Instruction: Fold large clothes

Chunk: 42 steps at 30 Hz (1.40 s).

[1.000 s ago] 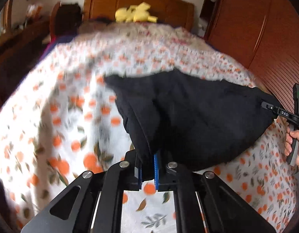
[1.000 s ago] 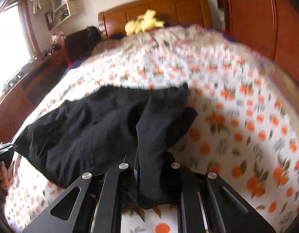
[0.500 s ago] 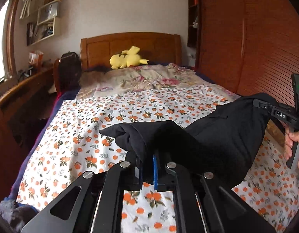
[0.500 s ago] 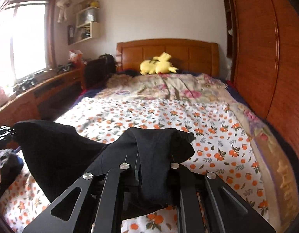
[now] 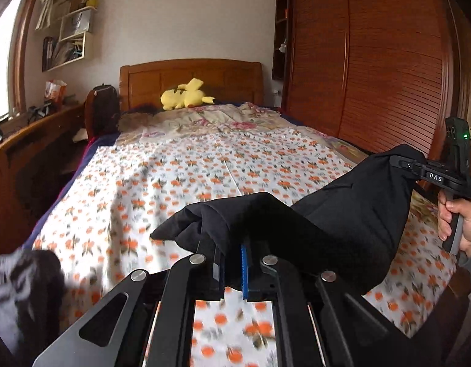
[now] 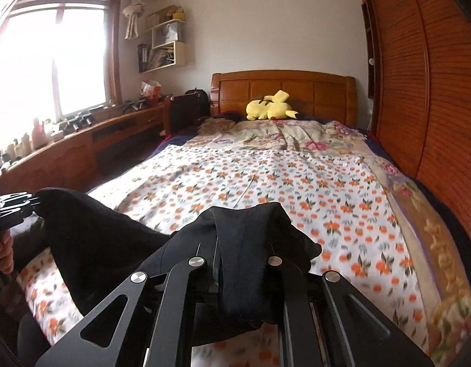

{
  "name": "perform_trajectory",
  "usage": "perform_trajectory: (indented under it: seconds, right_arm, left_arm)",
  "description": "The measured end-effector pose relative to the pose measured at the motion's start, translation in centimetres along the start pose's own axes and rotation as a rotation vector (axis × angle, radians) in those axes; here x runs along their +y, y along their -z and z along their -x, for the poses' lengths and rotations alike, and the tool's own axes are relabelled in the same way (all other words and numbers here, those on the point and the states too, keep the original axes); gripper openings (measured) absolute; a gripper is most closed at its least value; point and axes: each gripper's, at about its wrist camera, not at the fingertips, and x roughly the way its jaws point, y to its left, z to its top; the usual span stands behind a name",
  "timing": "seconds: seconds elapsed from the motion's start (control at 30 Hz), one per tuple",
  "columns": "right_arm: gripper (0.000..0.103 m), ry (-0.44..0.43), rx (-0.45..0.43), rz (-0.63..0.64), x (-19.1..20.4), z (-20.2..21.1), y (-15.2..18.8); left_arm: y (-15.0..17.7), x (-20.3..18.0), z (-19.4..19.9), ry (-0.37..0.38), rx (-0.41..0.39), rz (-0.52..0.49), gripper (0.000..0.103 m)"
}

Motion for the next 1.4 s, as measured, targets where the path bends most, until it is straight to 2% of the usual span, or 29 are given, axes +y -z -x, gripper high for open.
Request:
perform_trajectory:
  seconds: [0.17,0.27,0.5,0.57,0.7,0.77,0.83,0.9,1.03,1.17,1.4]
  right_arm:
    - [0.008,-0.027,0.025,-0.014,0.8,3.0,4.2]
    - [0.008,-0.032,0.072,-0.037,0.5,4.1,7.8]
    - [0.011,-0.019,0.176,-0.097,-0.1,5.0,14.2]
    - [0.011,0.009,0.203,-0.09,0.1,4.9,15.7]
    - [0.02,0.049,0.238,-0.114,-0.6,4.9,17.6]
    - [0.033,0.066,0.241,-0.107,-0.7,5.4,18.1]
    - [0.04,0.079,0.244,-0.097,-0.8,5.9,18.2]
    - [0.055,0.098,0.226,-0.09,-1.0,6.8,18.0]
    - [0.055,0.13,0.193,-0.077,-1.5,8.6,16.7]
    - [0.029,0.1,0.205,-0.028,-0.5,7.4,14.7]
    - [0.029,0.038,0.224,0.014,2.4,2.2,12.7]
  left_arm:
    - [4.4,-0.6,3.1,-0.001,0.015,0.012,0.007]
    - [7.1,-0.6,4.2,-0.002,0.035,0.026,0.007]
    - [13.7,0.5,3.7,-0.019,0.126,0.07,0.008]
    - [15.2,0.9,3.3,-0.039,0.15,0.071,0.008]
    - [16.9,1.9,2.8,-0.051,0.191,0.094,0.009]
    - [17.0,2.2,2.5,-0.055,0.201,0.094,0.009]
    - [17.3,2.3,2.3,-0.061,0.219,0.091,0.01]
    - [17.5,2.4,1.9,-0.064,0.242,0.094,0.01]
    - [17.8,2.3,1.9,-0.075,0.247,0.075,0.011]
    - [17.7,2.3,1.9,-0.071,0.24,0.076,0.011]
    - [18.5,2.6,1.7,-0.064,0.239,0.095,0.011]
